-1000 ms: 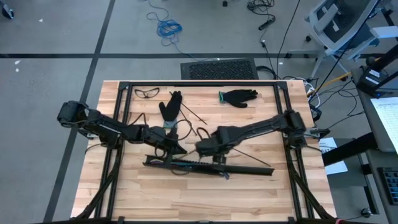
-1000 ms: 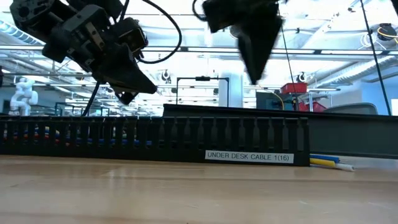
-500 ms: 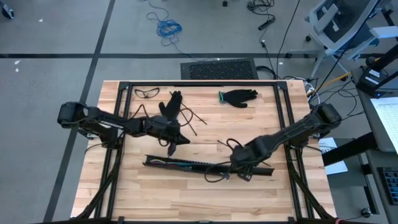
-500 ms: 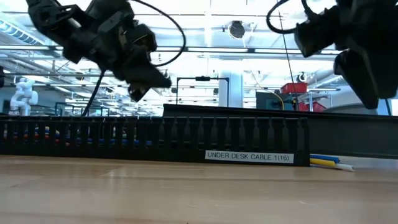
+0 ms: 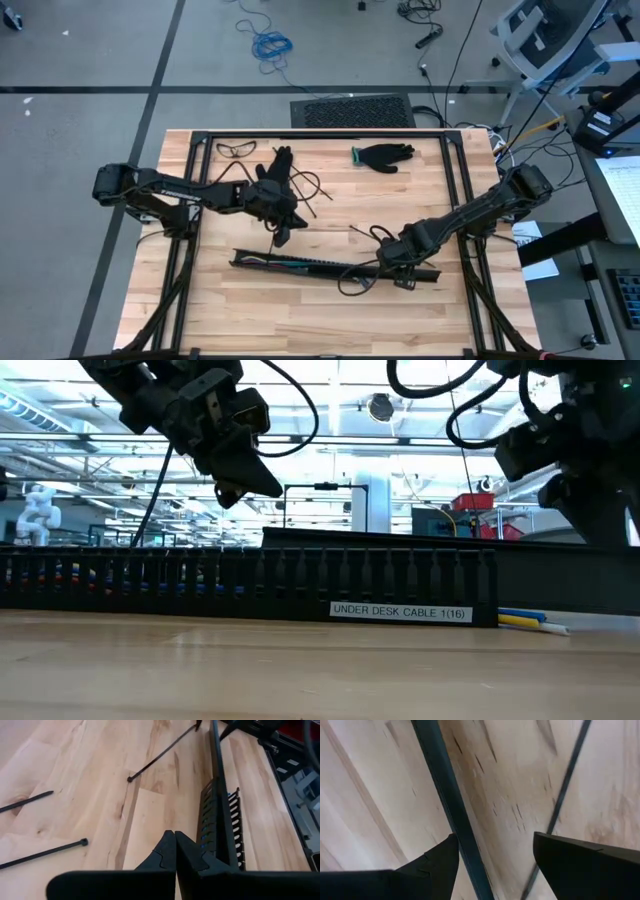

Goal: Ziptie cables
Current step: Insert the black cover of the black cable duct

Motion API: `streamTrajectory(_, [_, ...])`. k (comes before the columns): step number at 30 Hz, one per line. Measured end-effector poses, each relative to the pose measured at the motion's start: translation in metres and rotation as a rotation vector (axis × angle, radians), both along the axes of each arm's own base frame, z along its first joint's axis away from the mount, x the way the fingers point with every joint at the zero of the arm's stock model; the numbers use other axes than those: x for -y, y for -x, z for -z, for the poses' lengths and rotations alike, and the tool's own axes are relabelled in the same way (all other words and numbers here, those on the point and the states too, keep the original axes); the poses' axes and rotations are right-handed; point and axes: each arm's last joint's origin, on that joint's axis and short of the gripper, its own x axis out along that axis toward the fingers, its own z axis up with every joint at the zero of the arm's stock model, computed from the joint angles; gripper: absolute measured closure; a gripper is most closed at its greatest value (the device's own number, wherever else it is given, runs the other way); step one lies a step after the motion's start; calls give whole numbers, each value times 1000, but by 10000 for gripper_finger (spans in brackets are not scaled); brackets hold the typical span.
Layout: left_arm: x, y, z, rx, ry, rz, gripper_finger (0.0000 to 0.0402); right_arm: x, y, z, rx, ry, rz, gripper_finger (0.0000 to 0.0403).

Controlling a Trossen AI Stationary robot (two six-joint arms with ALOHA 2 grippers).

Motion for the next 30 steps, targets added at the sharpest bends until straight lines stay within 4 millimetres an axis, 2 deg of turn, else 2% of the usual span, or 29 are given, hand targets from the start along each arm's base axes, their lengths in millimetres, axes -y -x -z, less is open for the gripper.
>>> streamTrajectory(5, [0,0,0,-1,-3,-8,401,-1,-1,9,38,-28,18,164])
streamTrajectory(7, [0,0,0,-3,-3,-9,401,-1,0,13,39,-48,44,179])
streamTrajectory(9, [0,0,0,-2,-4,-9,402,-1,2,16,32,-48,64,220])
streamTrajectory(13, [0,0,0,-1,-4,-10,402,-1,6,21,13,-53,85,368])
streamTrajectory(14, [0,0,0,0,-4,-10,401,-1,6,20,17,-56,85,380])
streamTrajectory(17, [0,-1,-1,11,15,-23,402,0,5,18,4,-48,133,390])
streamTrajectory(20, [-1,-2,-3,30,35,-38,402,-2,2,7,4,-41,151,394])
streamTrajectory(23, [-1,-3,-4,43,26,-33,402,-4,1,-4,24,-47,118,394])
streamTrajectory(30, [-1,-2,-3,25,14,-24,402,-4,0,-7,32,-54,54,394])
